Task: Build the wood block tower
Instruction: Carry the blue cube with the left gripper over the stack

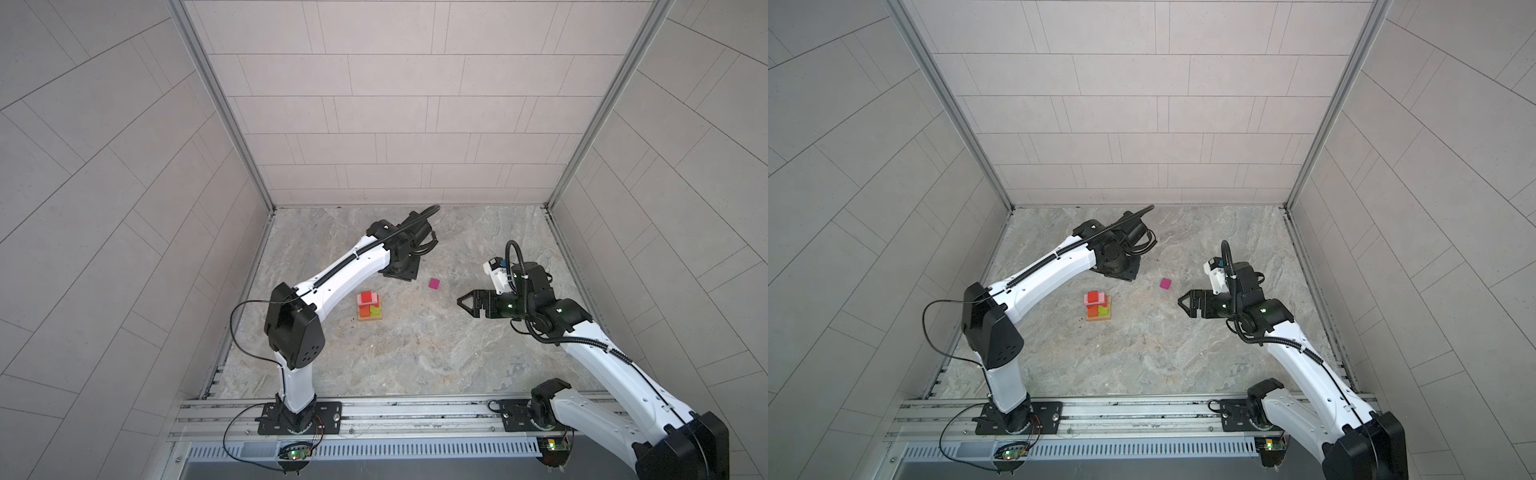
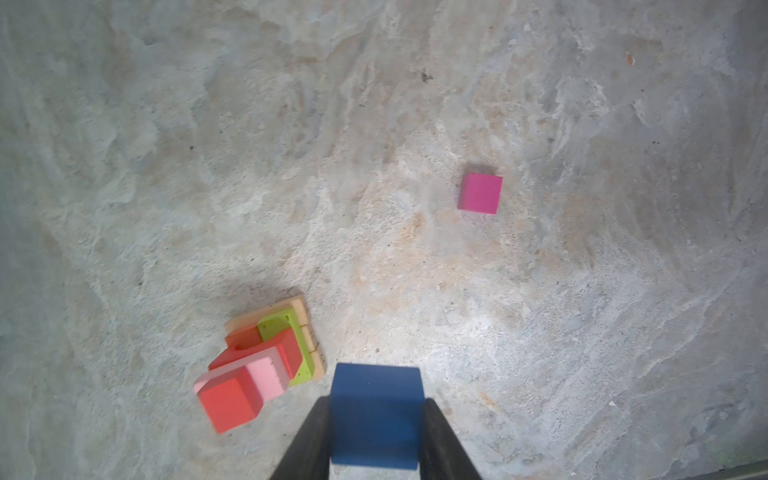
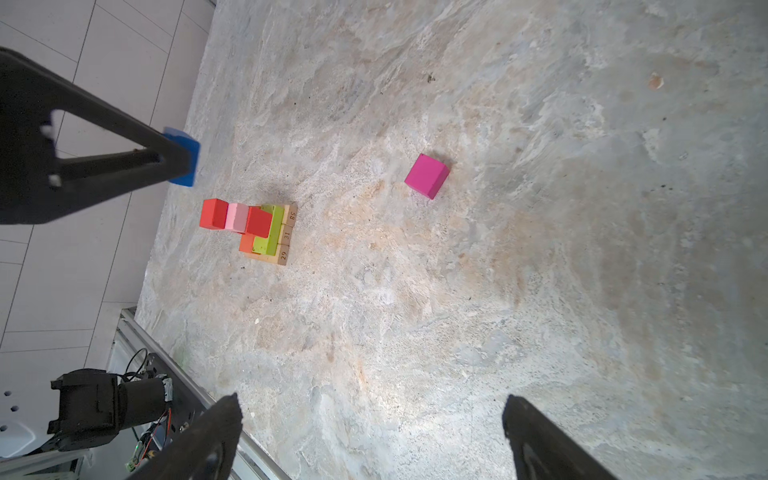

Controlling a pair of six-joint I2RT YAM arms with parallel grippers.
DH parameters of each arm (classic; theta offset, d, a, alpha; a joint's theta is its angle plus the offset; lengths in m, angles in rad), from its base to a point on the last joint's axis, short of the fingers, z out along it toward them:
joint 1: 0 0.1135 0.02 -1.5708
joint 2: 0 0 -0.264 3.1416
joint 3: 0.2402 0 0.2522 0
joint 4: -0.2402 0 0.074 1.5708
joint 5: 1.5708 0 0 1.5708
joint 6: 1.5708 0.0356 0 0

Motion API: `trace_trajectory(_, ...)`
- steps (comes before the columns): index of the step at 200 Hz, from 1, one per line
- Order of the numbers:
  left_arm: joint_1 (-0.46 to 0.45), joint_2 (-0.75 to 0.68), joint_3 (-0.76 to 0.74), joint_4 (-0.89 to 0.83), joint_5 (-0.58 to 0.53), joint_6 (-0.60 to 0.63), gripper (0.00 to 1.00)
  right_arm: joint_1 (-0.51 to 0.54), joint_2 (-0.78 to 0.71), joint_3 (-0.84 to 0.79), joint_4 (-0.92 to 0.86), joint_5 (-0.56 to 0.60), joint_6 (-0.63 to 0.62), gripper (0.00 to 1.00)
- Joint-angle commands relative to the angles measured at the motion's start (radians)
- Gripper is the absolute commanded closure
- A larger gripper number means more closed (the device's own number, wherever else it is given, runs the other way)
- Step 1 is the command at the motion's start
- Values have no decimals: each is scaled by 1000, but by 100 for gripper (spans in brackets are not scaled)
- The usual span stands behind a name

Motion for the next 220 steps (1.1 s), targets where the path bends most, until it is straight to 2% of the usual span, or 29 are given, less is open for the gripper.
trace_trajectory(1,33,-61,-48,-63,5,-47,66,3,9,-8,44,-10,14,1)
trace_trajectory(55,83,-102,-108,-132,-31,-119,66,26,24,-27,107,-10,46,1)
trace_trajectory(77,85,-113,-140,-145,-78,-197,67,29,26,-30,113,-12,45,1)
trace_trajectory(129,106,-159,-244,-79,-29,-272,67,30,31,-40,136,-24,49,1)
trace_trajectory(170,133,-188,-312,-27,-19,-290,68,29,27,-44,135,-24,49,1)
trace_trajectory(220,159,-180,-337,5,-10,-254,68,31,34,-35,132,-26,48,1)
